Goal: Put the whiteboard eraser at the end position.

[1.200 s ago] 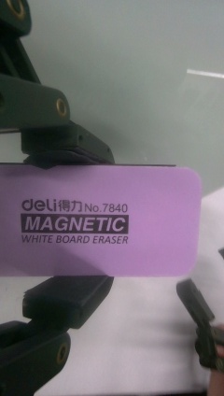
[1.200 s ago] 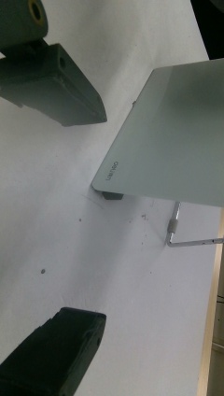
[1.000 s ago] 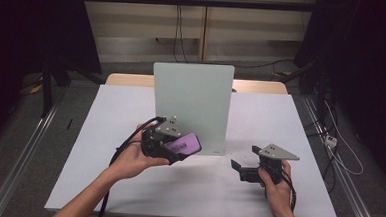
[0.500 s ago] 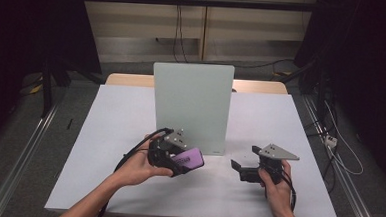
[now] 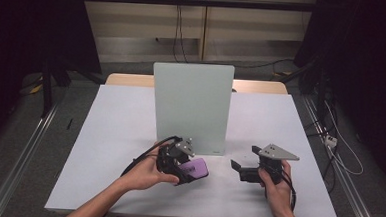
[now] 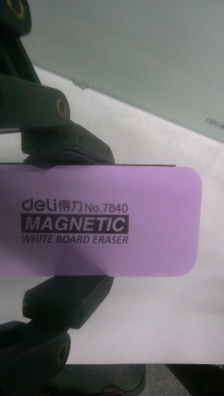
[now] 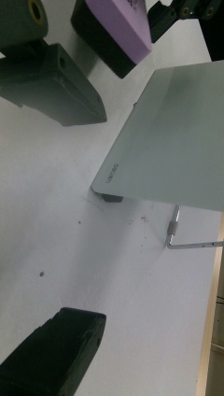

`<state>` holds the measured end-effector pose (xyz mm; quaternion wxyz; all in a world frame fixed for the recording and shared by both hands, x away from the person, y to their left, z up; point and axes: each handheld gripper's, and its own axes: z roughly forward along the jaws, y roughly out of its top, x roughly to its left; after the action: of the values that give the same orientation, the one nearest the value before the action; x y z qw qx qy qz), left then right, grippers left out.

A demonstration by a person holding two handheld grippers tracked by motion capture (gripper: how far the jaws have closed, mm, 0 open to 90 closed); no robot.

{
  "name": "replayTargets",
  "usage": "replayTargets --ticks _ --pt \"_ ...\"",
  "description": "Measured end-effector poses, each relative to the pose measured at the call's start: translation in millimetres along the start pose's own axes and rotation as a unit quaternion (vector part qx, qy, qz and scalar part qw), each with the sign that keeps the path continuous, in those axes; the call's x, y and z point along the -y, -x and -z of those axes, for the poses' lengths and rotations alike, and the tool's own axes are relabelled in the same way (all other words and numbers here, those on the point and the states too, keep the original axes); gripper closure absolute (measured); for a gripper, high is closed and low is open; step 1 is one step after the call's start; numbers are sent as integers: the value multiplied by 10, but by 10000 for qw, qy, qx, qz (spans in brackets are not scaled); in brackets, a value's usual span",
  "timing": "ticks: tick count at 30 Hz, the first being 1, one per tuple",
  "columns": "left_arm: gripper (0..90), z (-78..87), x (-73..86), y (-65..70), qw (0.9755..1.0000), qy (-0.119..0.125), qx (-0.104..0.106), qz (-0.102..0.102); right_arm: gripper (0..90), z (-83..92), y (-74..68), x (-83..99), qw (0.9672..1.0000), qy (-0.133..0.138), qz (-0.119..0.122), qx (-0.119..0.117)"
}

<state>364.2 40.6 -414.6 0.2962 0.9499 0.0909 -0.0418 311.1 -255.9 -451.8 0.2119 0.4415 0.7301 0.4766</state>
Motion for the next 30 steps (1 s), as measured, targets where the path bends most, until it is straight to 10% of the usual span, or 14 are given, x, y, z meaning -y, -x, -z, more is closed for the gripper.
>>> replayTargets --ticks 30 --pt "399 -247 53 15 9999 -111 -59 -61 47 2 -3 1 10000 -7 5 -11"
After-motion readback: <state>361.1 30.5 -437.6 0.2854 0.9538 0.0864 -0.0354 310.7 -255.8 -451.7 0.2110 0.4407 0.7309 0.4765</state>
